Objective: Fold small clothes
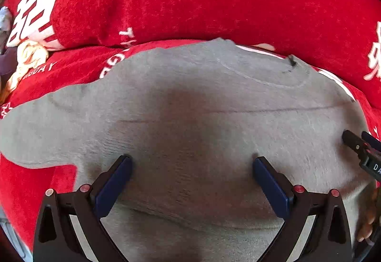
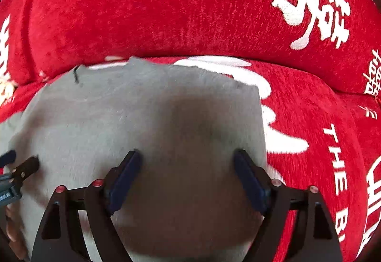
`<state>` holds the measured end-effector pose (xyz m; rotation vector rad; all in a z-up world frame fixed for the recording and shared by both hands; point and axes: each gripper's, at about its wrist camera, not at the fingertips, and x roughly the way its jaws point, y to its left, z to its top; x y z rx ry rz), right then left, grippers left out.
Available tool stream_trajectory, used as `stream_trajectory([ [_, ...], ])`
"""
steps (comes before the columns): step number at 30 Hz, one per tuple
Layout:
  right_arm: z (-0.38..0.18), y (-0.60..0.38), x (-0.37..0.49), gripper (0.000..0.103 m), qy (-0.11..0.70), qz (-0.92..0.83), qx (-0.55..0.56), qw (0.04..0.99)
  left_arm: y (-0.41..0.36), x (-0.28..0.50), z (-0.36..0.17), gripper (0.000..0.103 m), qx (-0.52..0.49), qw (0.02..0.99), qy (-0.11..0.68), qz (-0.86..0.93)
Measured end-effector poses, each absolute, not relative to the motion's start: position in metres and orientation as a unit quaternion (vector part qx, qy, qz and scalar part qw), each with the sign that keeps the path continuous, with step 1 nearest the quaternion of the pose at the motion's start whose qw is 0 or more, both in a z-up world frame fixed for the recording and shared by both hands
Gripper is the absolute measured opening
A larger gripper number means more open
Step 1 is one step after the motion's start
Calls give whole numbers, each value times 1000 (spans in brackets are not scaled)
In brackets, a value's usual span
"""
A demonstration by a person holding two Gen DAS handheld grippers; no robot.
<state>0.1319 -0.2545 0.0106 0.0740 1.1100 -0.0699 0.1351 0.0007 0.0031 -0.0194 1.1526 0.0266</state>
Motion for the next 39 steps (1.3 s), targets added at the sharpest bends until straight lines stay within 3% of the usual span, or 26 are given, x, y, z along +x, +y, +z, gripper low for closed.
stream_trajectory([
  [6, 33, -239, 98, 85, 503, 2, 54, 863, -9, 102, 23, 103, -38, 850, 525, -21],
  [13, 25, -202, 43, 86, 488, 0, -31, 872, -14, 75, 4, 103, -11, 851, 525, -12],
  [18, 48, -198, 12, 86, 468, 15, -15, 883, -9, 49, 21, 103, -24, 865, 502, -18],
  [24, 27, -179, -2, 86, 503, 29, -31, 863, -13, 28, 4, 103, 5, 862, 507, -14],
  [39, 30, -192, -153, 89, 446, 73, -67, 890, 13, -101, 6, 103, 13, 877, 477, -50],
])
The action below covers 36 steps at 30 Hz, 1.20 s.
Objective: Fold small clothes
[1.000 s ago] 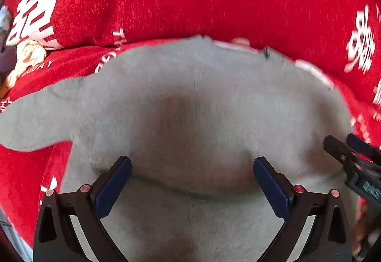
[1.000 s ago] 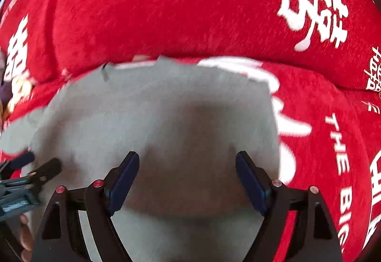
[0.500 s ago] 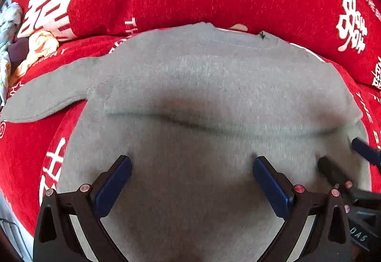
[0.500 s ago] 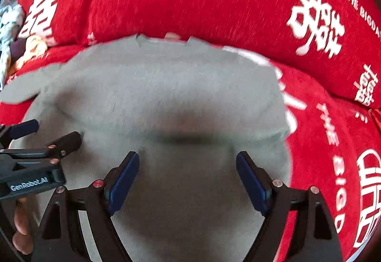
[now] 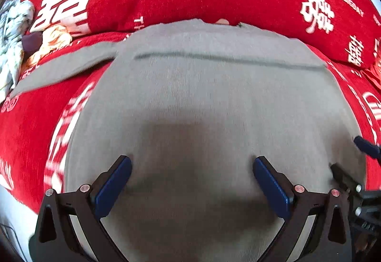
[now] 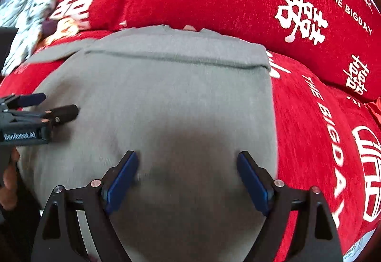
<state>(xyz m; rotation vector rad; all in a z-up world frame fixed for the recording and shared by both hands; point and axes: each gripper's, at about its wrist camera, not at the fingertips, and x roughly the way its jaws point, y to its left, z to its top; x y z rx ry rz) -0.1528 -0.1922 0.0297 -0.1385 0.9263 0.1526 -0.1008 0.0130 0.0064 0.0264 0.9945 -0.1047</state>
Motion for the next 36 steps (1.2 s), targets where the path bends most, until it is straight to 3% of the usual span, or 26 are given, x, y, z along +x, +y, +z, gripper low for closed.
stream_trajectory([
  [9, 28, -194, -195, 92, 466, 103, -142, 867, 33, -141, 3, 103, -1, 863, 503, -54],
  [12, 50, -187, -182, 92, 434, 112, -131, 884, 46, -126, 23, 103, -29, 878, 477, -27],
  [16, 54, -159, -137, 92, 424, 131, -123, 888, 52, -79, 26, 103, -60, 874, 483, -12],
  [21, 26, -141, -74, 92, 499, 124, -74, 855, 40, -50, 7, 103, -23, 864, 503, -9],
  [27, 68, -161, -13, 92, 466, 80, 41, 880, 41, -65, 4, 103, -14, 889, 458, -20],
  [36, 16, -77, 97, 92, 551, 81, -31, 830, 52, -63, 9, 103, -22, 886, 463, -33],
])
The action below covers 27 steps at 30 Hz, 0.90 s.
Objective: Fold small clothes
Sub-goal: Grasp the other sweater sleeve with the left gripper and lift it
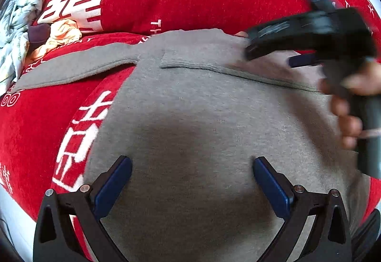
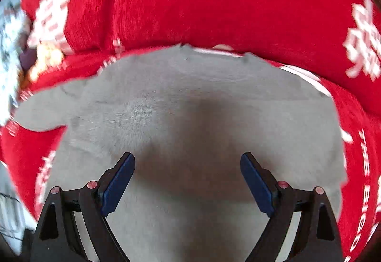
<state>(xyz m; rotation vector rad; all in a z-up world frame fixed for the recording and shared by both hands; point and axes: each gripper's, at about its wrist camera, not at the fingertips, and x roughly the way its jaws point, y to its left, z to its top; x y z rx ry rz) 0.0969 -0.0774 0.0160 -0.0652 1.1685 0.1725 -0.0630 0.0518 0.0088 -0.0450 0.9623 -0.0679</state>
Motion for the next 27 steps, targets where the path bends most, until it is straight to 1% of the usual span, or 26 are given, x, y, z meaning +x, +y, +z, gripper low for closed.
stream_trajectory([
  [1, 4, -64, 103, 92, 560, 84, -48, 823, 58, -62, 10, 103, -26, 885, 464, -27],
  [3, 9, -49, 103, 92, 526, 81, -63, 844, 71, -59, 13, 103, -37, 885, 464, -15],
  [6, 16, -35, 94, 92, 498, 132, -18, 857, 105, -53, 22, 103, -69, 890, 450, 8],
  [8, 13, -24, 82, 92, 492, 143, -14, 859, 134, -47, 27, 103, -95, 892, 442, 30],
  [12, 3, -5, 65, 92, 475, 141, -60, 867, 189, -28, 24, 103, -122, 885, 442, 85],
  [15, 1, 3, 64, 92, 472, 136, -79, 867, 234, -12, 14, 103, -161, 869, 448, 136],
  [18, 2, 0, 64, 93, 471, 138, -78, 867, 295, 9, 1, 102, -236, 843, 446, 189],
  [20, 3, -3, 64, 93, 470, 140, -74, 868, 314, 19, 6, 102, -238, 843, 431, 215],
  [22, 2, -2, 64, 93, 469, 140, -73, 869, 337, 39, 2, 102, -255, 830, 443, 223],
  [27, 1, -2, 64, 93, 469, 141, -71, 869, 380, 75, 1, 102, -283, 818, 435, 248],
])
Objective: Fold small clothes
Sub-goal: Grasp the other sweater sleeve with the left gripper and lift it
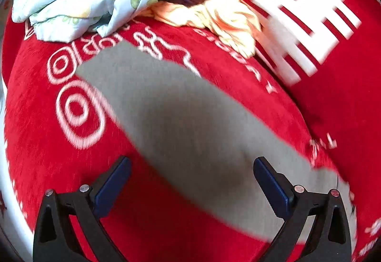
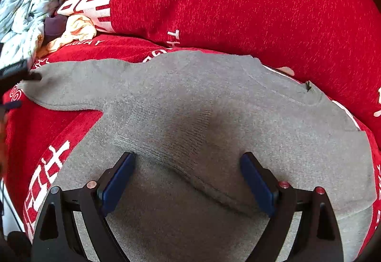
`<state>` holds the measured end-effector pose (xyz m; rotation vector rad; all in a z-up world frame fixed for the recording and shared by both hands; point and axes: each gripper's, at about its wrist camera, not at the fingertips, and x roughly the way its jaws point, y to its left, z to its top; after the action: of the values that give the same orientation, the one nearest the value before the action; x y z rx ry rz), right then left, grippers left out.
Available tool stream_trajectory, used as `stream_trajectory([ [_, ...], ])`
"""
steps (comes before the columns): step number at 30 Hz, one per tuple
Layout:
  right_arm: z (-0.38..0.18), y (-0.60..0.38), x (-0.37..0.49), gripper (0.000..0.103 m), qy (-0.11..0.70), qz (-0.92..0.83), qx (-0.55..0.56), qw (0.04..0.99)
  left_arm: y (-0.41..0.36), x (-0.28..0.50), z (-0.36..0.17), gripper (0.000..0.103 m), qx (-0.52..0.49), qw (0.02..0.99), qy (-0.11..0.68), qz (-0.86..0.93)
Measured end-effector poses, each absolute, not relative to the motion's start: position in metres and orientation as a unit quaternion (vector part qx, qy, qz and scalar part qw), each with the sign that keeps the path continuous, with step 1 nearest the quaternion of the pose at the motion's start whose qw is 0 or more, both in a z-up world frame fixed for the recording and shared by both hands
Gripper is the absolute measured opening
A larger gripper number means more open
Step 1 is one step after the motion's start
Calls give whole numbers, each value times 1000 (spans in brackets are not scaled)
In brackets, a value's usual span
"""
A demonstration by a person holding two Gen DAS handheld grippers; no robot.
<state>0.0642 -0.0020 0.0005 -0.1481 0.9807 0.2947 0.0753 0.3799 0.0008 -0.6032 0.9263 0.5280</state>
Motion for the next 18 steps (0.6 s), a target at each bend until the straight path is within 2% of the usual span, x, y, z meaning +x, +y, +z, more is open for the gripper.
stream_trajectory([
  [10, 1, -3, 64, 93, 468, 142, -70, 869, 411, 98, 0, 100, -326, 814, 403, 262],
  [12, 2, -3, 64, 93, 469, 142, -70, 869, 416, 88, 3, 49, -332, 821, 379, 268],
  [13, 3, -3, 64, 93, 470, 141, -71, 869, 423, 85, -2, 9, -354, 815, 385, 249],
  [15, 7, -1, 64, 93, 472, 140, -77, 867, 437, 77, -10, 10, -404, 807, 375, 211],
  [18, 24, 11, 66, 93, 461, 162, -75, 869, 450, 65, -8, 10, -420, 812, 360, 187],
])
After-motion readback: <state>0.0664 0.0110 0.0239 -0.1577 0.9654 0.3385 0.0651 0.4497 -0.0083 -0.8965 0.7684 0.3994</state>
